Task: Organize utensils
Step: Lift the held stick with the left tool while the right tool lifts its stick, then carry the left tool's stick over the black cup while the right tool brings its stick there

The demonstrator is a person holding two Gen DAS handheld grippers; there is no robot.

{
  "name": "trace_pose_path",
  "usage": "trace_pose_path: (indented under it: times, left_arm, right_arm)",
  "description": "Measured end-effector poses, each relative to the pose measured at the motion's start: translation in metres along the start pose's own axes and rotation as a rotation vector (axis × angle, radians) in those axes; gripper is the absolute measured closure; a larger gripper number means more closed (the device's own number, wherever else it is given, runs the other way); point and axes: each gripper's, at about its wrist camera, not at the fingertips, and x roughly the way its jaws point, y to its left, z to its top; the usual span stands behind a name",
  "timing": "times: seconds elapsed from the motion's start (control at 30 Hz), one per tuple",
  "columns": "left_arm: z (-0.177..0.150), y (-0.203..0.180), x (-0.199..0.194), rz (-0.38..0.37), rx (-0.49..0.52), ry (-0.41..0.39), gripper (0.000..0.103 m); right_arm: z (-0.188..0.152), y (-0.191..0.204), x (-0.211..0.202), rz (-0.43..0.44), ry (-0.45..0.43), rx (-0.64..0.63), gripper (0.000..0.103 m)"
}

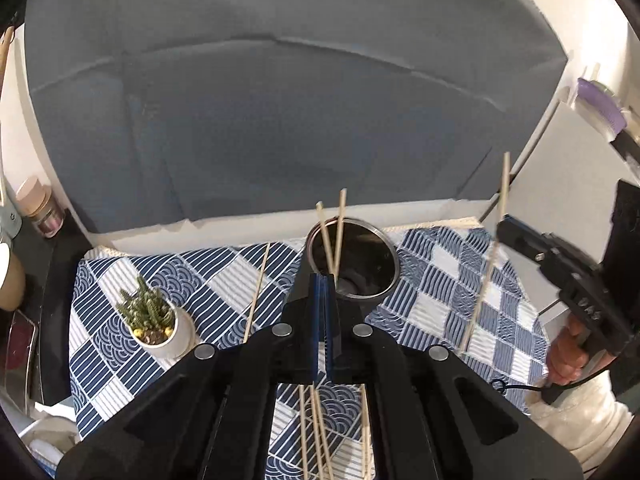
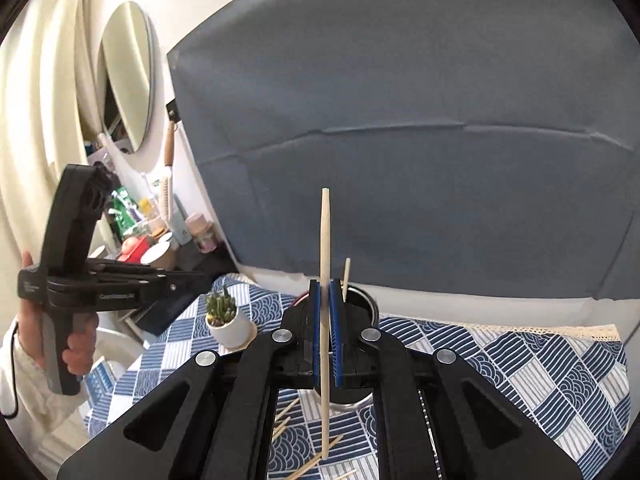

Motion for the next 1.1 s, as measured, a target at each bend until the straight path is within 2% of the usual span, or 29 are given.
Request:
trace_pose_path:
  times: [0.13, 0.2, 0.33, 0.43, 0.5, 0.6, 0.67, 0.73, 0.87, 0.93, 1.03, 1.07, 1.1]
  left_arm:
    - [-0.012, 0.014, 0.028, 0.014, -0.028, 0.052, 0.101]
    - [-0.017, 0.023, 0.043, 0.025, -0.038, 0.090, 0.101]
    - [-0.029, 0.049, 0.084, 0.051, -0.081, 0.184, 0.087]
    - [-0.036, 0.061, 0.117, 0.072, -0.063, 0.246, 0.076]
    - [-0.038, 0.067, 0.137, 0.077, -0.057, 0.277, 0.072]
    - [-0.042, 0.077, 0.169, 0.078, -0.035, 0.337, 0.070]
    - [-0.043, 0.081, 0.187, 0.092, 0.001, 0.369, 0.070]
    - [-0.041, 0.085, 0.198, 0.098, 0.016, 0.396, 0.059]
    - [-0.037, 0.087, 0.219, 0.070, 0.050, 0.434, 0.058]
    - [-0.034, 0.084, 0.226, 0.084, 0.100, 0.426, 0.054]
    - [-0.030, 0.086, 0.229, 0.079, 0.116, 0.422, 0.051]
    - [-0.027, 0.087, 0.229, 0.085, 0.130, 0.416, 0.049]
    - [-0.026, 0.088, 0.230, 0.090, 0.138, 0.414, 0.044]
  right_arm:
    - [-0.014, -0.007, 0.006, -0.018, 0.037, -0.015, 0.098]
    - [-0.026, -0.019, 0.016, -0.031, 0.091, 0.018, 0.098]
    - [-0.055, -0.041, 0.046, -0.061, 0.234, 0.072, 0.098]
    - [-0.081, -0.059, 0.072, -0.115, 0.345, 0.100, 0.098]
    - [-0.098, -0.070, 0.084, -0.143, 0.391, 0.128, 0.098]
    - [-0.113, -0.087, 0.096, -0.192, 0.438, 0.170, 0.097]
    - [-0.121, -0.095, 0.110, -0.221, 0.503, 0.187, 0.098]
    - [-0.125, -0.098, 0.121, -0.262, 0.541, 0.169, 0.098]
    - [-0.137, -0.110, 0.143, -0.327, 0.614, 0.201, 0.098]
    - [-0.142, -0.116, 0.150, -0.343, 0.646, 0.227, 0.095]
    - [-0.147, -0.119, 0.153, -0.334, 0.657, 0.270, 0.094]
    - [-0.147, -0.118, 0.154, -0.341, 0.655, 0.272, 0.090]
    - [-0.147, -0.116, 0.156, -0.343, 0.657, 0.276, 0.075]
